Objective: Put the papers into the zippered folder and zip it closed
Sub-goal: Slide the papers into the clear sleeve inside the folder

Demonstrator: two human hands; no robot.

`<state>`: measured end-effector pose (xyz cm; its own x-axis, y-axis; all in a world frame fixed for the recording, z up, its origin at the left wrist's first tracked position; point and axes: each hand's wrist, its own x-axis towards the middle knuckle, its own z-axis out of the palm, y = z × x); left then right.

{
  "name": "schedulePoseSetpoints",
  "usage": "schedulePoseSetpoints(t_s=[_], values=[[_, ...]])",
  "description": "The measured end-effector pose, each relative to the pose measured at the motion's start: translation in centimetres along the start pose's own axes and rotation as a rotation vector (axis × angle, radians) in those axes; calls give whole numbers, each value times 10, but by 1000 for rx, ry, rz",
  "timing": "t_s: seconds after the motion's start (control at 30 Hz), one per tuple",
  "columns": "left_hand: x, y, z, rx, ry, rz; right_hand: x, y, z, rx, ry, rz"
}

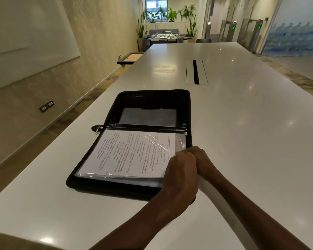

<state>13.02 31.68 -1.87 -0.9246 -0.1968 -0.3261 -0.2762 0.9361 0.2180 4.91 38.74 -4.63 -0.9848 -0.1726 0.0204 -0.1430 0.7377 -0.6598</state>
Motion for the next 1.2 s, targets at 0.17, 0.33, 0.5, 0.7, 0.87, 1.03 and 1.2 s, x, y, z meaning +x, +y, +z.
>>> schedulePoseSetpoints(t_s=[0.17,0.33,0.5,0.7,0.87,1.03,1.2], values=[[9,-14,-28,23,113,198,-11,-3,-15,-56,-172,-37],[-6,-19,-52,-88,238,418,-49,-15,-45,264,-499,5],[2,-37,-52,-303,244,452,-69,-20,-56,424,-636,-14],[36,-65,-61,-317,300,490,-79,-23,-37,538,-488,123],[52,-91,-47,-66,144,523,-93,-21,-18,629,-293,279],[57,-99,-44,20,122,608,-105,-20,-8,722,-139,414],[64,-110,-48,-56,122,632,-105,-27,-16,391,135,353]])
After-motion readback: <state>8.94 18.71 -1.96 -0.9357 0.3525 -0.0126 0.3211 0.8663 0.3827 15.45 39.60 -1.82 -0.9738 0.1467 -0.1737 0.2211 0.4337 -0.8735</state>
